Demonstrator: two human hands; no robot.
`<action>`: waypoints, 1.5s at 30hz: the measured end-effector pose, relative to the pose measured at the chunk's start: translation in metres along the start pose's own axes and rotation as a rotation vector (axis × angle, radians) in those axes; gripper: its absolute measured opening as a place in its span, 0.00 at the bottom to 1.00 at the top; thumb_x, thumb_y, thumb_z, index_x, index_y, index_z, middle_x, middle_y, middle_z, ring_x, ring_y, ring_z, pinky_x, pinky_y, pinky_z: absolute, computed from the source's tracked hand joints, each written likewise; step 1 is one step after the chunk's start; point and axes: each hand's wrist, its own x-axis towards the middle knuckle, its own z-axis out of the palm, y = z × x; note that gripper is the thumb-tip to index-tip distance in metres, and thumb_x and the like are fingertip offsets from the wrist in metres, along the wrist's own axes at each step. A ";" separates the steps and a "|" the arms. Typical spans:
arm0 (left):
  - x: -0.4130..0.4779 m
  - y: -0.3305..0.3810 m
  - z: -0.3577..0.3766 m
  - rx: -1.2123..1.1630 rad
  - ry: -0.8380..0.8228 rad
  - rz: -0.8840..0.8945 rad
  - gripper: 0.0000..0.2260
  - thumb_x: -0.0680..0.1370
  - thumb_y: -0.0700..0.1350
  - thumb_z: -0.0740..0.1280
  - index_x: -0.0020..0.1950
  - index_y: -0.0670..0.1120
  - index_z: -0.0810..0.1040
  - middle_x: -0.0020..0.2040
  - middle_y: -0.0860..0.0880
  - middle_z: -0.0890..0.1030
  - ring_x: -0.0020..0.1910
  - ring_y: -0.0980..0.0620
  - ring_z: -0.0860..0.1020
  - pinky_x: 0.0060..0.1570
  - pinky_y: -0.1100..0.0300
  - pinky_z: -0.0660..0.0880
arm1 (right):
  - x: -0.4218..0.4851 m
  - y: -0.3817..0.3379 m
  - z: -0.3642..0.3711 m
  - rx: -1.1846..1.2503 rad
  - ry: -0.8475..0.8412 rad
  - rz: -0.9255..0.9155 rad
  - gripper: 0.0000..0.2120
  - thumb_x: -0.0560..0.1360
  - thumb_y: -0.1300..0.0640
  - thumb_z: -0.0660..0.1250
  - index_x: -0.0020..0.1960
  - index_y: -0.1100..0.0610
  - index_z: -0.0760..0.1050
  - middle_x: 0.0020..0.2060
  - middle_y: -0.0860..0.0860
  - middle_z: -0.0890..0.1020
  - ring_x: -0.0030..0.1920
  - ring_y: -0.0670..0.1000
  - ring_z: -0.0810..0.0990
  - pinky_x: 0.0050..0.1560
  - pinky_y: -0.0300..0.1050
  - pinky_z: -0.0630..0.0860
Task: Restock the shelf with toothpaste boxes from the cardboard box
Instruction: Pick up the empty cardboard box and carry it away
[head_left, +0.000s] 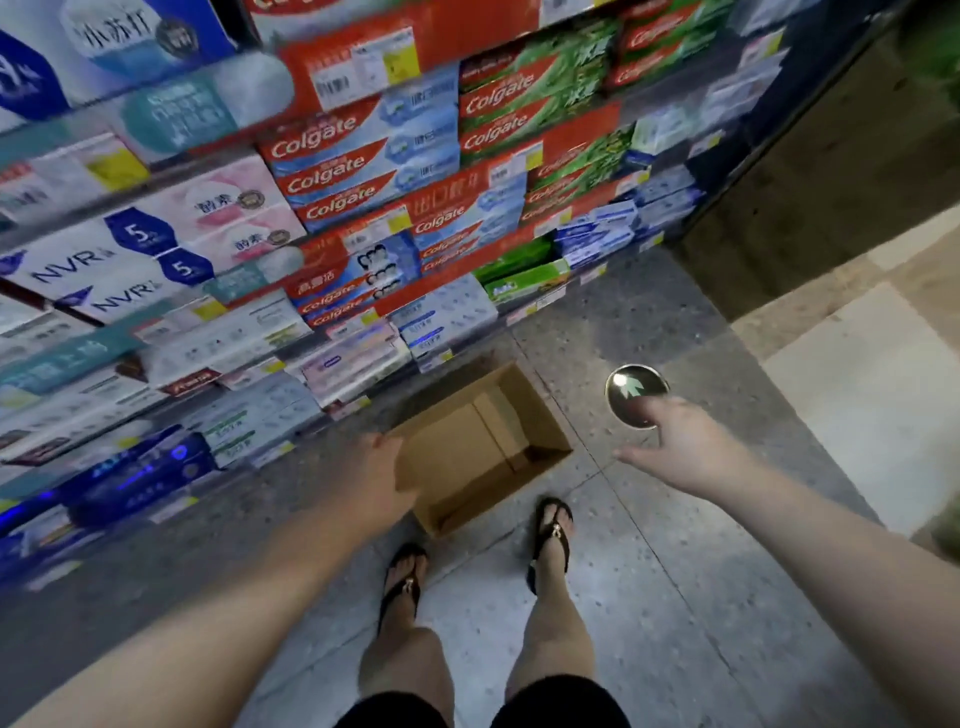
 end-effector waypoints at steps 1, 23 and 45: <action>0.009 0.004 0.007 -0.022 -0.006 -0.031 0.28 0.74 0.55 0.66 0.70 0.49 0.64 0.69 0.45 0.67 0.65 0.45 0.69 0.58 0.54 0.70 | 0.022 0.004 -0.001 -0.005 -0.025 -0.025 0.29 0.70 0.45 0.69 0.67 0.52 0.68 0.65 0.56 0.73 0.65 0.56 0.72 0.62 0.49 0.71; 0.252 -0.017 0.258 -0.168 0.003 -0.481 0.31 0.72 0.56 0.67 0.69 0.45 0.59 0.69 0.43 0.64 0.67 0.43 0.64 0.62 0.46 0.70 | 0.364 0.111 0.225 -0.275 -0.350 -0.153 0.31 0.71 0.46 0.68 0.70 0.51 0.63 0.68 0.55 0.69 0.64 0.59 0.71 0.63 0.53 0.71; 0.359 -0.103 0.406 -0.889 0.402 -0.821 0.46 0.68 0.48 0.74 0.74 0.56 0.44 0.69 0.39 0.66 0.67 0.35 0.66 0.62 0.35 0.67 | 0.466 0.124 0.358 0.013 -0.107 0.078 0.33 0.70 0.53 0.71 0.68 0.58 0.59 0.60 0.62 0.75 0.60 0.64 0.74 0.58 0.56 0.74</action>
